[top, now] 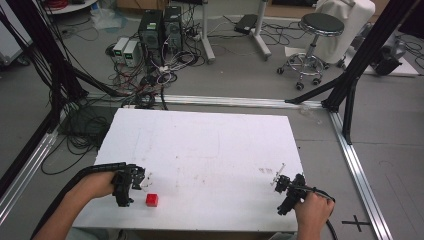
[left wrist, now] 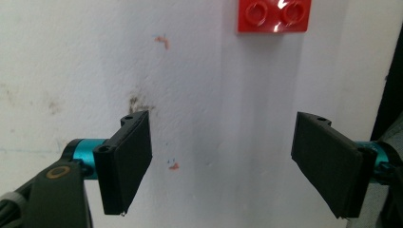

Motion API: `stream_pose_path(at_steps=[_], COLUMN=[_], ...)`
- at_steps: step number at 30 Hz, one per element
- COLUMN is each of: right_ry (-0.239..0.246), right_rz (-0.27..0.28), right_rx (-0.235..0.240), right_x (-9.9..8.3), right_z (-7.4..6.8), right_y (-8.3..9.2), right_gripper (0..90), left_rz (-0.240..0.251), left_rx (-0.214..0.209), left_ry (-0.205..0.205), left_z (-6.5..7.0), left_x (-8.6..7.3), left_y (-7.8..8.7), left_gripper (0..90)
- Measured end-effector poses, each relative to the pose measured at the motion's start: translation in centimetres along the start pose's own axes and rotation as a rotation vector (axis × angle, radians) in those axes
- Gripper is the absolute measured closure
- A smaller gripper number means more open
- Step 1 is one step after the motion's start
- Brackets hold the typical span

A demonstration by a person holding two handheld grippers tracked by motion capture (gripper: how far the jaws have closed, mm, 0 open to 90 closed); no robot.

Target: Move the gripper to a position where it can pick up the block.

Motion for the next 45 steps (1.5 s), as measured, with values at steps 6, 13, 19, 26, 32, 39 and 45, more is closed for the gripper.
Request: stream_pose_path(at_steps=[6, 13, 19, 26, 32, 39, 45], right_ry=[-0.003, -0.001, 0.001, 0.007, 0.002, 0.002, 0.003], right_rz=[0.005, 0.007, 0.005, 0.006, 0.01, 0.007, 0.01], right_rx=[-0.001, -0.002, 0.001, 0.003, 0.004, 0.005, 0.004], right_x=[0.1, 0.2, 0.2, 0.2, 0.2, 0.2, 0.2], right_z=[-0.1, -0.1, 0.0, 0.0, -0.1, -0.1, -0.1], right_y=[0.0, 0.0, -0.1, -0.1, -0.1, -0.1, -0.1], right_gripper=[2.4, 2.4, 2.4, 2.4, 2.4, 2.4, 2.4], left_rz=[0.004, 0.001, -0.002, -0.005, 0.002, -0.006, -0.004], left_rx=[-0.016, -0.041, -0.054, -0.065, -0.07, -0.081, -0.08], left_ry=[-0.027, -0.053, -0.068, -0.069, -0.05, -0.029, -0.025], left_z=[0.4, 0.8, 1.1, 1.6, 1.6, 1.6, 1.6], left_x=[1.4, 2.8, 3.7, 4.6, 5.3, 5.5, 5.4], left_y=[-0.2, -0.7, -1.1, -1.7, -2.1, -2.6, -2.4], left_gripper=[21.7, 21.7, 21.7, 21.8, 21.8, 21.8, 21.8])
Point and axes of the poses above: each handheld gripper's, and its own axes: y roughly backward along the jaws, x roughly out of its top, z roughly to its right, the point moved 7 cm from there along -y, roughly forward along the jaws, and after that the axes turned 5 degrees about x, right-handed, at the moved point
